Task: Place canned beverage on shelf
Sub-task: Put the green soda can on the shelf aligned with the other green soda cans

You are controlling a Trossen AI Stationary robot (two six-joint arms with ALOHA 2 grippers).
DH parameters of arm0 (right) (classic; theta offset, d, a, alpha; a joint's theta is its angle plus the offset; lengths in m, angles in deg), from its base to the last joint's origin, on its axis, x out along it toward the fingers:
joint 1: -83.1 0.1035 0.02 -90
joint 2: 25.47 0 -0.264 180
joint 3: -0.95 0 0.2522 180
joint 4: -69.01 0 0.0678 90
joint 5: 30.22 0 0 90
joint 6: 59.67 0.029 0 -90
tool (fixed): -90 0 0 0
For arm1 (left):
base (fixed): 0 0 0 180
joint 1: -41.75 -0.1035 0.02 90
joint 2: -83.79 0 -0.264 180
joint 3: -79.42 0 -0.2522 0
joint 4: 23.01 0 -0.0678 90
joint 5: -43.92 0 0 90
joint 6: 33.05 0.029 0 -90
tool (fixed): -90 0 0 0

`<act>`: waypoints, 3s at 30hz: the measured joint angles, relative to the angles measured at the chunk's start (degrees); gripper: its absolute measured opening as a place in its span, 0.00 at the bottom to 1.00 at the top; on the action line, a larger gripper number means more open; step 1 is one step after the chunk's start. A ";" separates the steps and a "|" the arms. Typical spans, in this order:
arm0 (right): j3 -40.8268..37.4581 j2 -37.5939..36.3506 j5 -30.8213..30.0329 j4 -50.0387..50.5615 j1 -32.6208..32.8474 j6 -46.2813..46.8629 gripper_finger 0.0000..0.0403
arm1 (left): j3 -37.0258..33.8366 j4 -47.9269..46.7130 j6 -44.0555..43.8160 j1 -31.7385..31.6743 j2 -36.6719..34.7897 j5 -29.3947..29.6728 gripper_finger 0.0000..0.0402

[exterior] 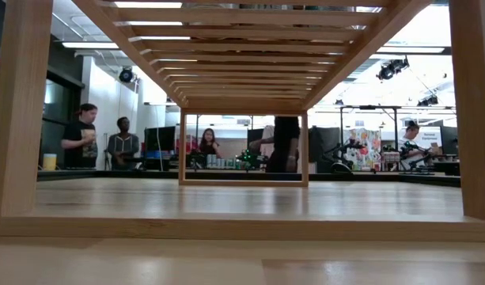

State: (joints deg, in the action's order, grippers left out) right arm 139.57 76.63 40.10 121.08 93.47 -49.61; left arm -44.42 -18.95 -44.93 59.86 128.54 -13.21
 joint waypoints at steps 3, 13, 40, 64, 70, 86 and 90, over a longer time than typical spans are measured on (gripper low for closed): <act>0.00 2.45 -0.45 -0.07 -0.84 0.13 0.68 | 0.00 -0.10 0.00 0.02 0.36 0.24 0.95; -0.11 8.97 -2.86 3.69 -4.39 0.74 0.68 | 0.00 -0.10 -0.04 0.06 0.31 0.21 0.95; -0.09 13.62 -2.09 11.37 -5.78 4.93 0.68 | 0.00 -4.31 -0.04 0.04 0.35 0.84 0.95; 0.07 14.93 -0.66 11.64 -5.99 6.72 0.76 | 0.00 -4.69 -0.13 0.06 0.33 0.83 0.95; 0.07 14.91 0.37 12.11 -5.99 6.65 0.76 | 0.00 -4.74 -0.06 0.05 0.35 0.83 0.95; -0.02 14.80 0.39 12.71 -6.49 6.92 0.77 | 0.00 -6.12 -0.06 0.03 0.35 0.82 0.95; -0.07 14.80 0.39 13.10 -6.93 7.76 0.77 | 0.00 -6.11 -0.05 0.02 0.35 0.83 0.95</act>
State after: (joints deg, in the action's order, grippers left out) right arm 139.50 91.43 40.49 134.18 86.53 -41.85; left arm -44.42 -25.07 -44.99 59.89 128.89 -12.39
